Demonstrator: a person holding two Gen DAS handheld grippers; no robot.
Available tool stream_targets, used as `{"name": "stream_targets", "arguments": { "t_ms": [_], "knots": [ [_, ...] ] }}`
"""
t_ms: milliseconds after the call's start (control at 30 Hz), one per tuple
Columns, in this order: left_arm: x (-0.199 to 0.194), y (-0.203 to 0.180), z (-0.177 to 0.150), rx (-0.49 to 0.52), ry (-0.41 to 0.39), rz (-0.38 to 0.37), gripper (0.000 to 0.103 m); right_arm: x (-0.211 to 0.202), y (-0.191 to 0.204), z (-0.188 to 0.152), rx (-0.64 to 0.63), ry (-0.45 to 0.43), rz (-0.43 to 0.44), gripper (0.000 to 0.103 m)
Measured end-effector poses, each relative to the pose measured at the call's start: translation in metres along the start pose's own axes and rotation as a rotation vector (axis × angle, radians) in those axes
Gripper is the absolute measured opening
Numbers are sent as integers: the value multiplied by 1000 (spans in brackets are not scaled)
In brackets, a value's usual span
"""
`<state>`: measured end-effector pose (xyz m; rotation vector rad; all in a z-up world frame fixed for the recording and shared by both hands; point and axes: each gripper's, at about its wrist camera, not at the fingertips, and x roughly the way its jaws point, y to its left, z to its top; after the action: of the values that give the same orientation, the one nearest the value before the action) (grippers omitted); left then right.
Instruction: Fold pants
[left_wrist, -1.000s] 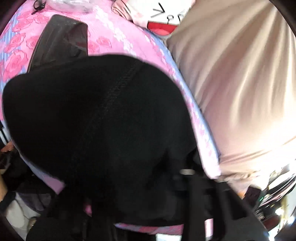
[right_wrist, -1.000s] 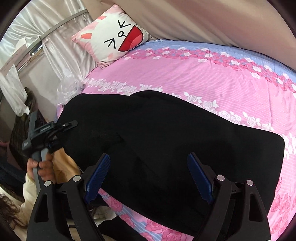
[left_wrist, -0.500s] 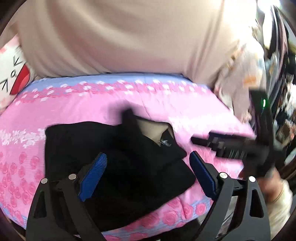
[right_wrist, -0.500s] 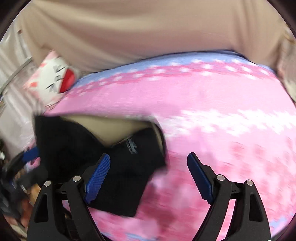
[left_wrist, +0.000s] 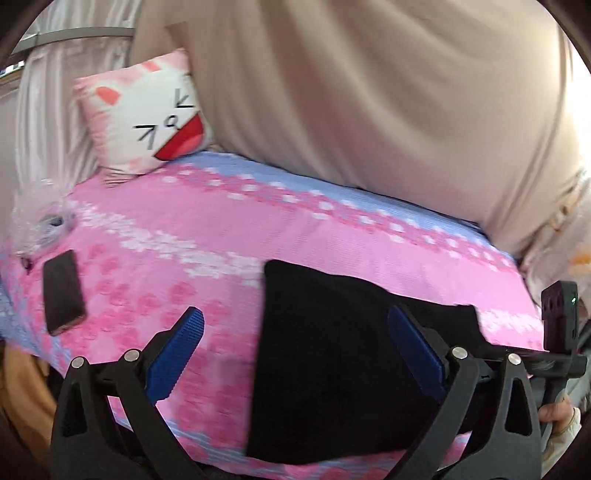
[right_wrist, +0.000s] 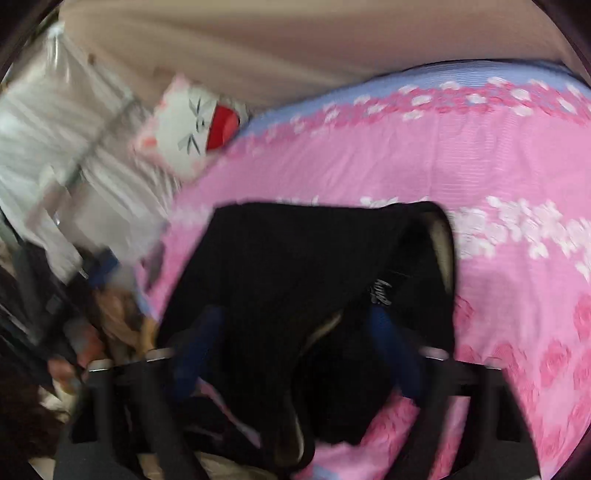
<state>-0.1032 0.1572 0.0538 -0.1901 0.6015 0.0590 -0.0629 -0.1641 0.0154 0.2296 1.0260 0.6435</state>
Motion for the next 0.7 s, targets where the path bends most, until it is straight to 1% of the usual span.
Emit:
{"name": "stream_targets", "arguments": {
  "t_ms": [33, 67, 133, 167, 200, 233, 267, 300, 333, 367, 400, 433, 467, 500, 533, 567, 600, 633, 667, 700],
  "knots": [
    [3, 4, 4, -5, 4, 13, 98, -6, 7, 8, -27, -27, -9, 4],
    [4, 10, 8, -8, 6, 16, 98, -23, 20, 24, -76, -87, -23, 4],
    [10, 13, 11, -11, 9, 25, 98, -40, 15, 44, -89, -153, -92, 4],
    [16, 13, 13, -3, 6, 25, 98, -38, 0, 55, -79, -169, -156, 10],
    [23, 13, 12, 2, 12, 33, 98, -26, -24, 61, -51, -141, -224, 20],
    [33, 12, 10, 11, 33, 30, 98, -15, -40, 62, -6, -96, -288, 45],
    [40, 14, 6, 18, 53, 25, 98, -7, -53, 58, 49, -51, -342, 49],
    [48, 14, 3, 22, 77, 24, 98, -6, -62, 48, 93, -30, -325, 49],
    [55, 16, -2, 31, 106, 14, 98, -11, -65, 34, 120, -40, -254, 51],
    [58, 16, -5, 39, 118, 9, 98, -18, -65, 22, 126, -58, -223, 66],
    [59, 18, -8, 46, 124, 10, 98, -24, -64, 16, 129, -73, -228, 88],
    [60, 20, -12, 47, 126, 15, 98, -32, -63, 6, 146, -106, -248, 93],
    [62, 24, -17, 46, 137, 20, 98, -36, -64, -2, 173, -125, -223, 96],
    [64, 27, -20, 42, 153, 21, 98, -34, -68, -7, 208, -107, -147, 96],
    [68, 32, -26, 30, 182, 21, 98, -29, -73, -11, 240, -82, -106, 95],
    [72, 36, -31, 17, 206, 23, 98, -22, -77, -14, 271, -60, -104, 95],
    [76, 40, -37, -1, 235, 24, 98, -17, -79, -16, 279, -48, -120, 95],
    [79, 42, -42, -13, 252, 22, 98, -11, -81, -17, 279, -31, -153, 95],
    [80, 46, -47, -33, 263, 14, 98, -7, -80, -19, 295, -20, -167, 95],
    [80, 49, -51, -57, 265, 5, 98, -4, -80, -23, 307, -17, -150, 94]
  ]
}}
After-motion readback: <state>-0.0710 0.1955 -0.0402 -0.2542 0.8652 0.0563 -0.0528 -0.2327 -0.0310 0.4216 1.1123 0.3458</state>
